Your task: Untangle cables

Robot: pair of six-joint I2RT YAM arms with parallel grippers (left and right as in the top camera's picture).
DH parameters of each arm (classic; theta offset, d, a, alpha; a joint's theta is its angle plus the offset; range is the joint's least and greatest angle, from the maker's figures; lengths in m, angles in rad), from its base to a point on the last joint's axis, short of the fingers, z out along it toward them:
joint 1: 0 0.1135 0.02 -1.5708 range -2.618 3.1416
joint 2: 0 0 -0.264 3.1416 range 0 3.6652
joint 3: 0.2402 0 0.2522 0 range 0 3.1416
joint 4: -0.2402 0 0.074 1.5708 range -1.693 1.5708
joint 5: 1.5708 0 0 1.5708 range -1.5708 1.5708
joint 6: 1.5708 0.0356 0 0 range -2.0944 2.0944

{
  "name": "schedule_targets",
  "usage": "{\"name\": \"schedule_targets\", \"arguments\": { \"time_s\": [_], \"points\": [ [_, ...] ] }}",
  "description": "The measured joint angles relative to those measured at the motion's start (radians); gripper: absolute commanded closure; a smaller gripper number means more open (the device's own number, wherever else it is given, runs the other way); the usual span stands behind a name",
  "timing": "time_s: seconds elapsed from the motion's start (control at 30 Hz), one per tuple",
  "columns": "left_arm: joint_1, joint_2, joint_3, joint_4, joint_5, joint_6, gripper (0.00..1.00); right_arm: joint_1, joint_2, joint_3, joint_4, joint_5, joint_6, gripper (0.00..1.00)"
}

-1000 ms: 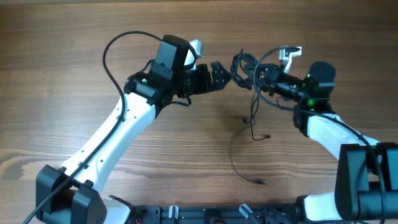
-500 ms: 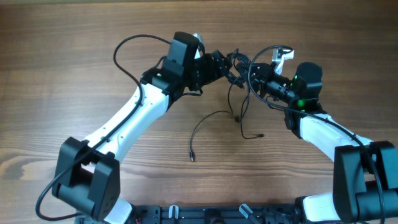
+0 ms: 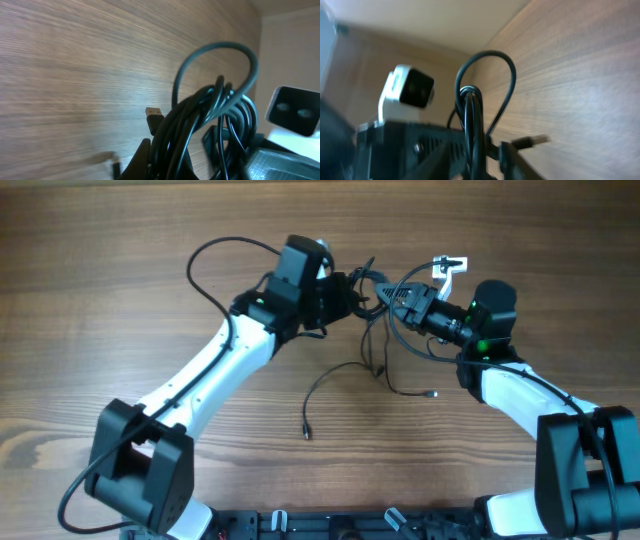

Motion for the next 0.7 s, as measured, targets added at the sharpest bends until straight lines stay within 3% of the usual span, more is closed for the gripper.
{"name": "schedule_targets", "arguments": {
  "time_s": [0.03, 0.2, 0.4, 0.57, 0.7],
  "points": [
    [0.015, -0.008, 0.000, -0.014, 0.013, 0.033, 0.96, -0.010, 0.000, 0.001, -0.005, -0.017, -0.053, 0.02],
    [0.120, -0.116, 0.000, -0.041, -0.016, 0.205, 0.96, -0.143, 0.000, 0.001, -0.005, -0.119, -0.277, 0.00],
    [0.125, -0.284, 0.000, -0.034, -0.132, 0.293, 0.96, -0.294, 0.000, 0.001, 0.064, -0.269, -0.351, 0.00],
    [0.050, -0.267, 0.000, -0.018, -0.148, 0.214, 0.96, -0.132, 0.000, 0.005, 0.267, -0.368, -0.334, 0.00],
    [-0.035, -0.229, 0.000, -0.015, -0.230, 0.126, 0.96, 0.003, 0.000, 0.005, 0.289, -0.290, -0.344, 0.00]
  ]
}}
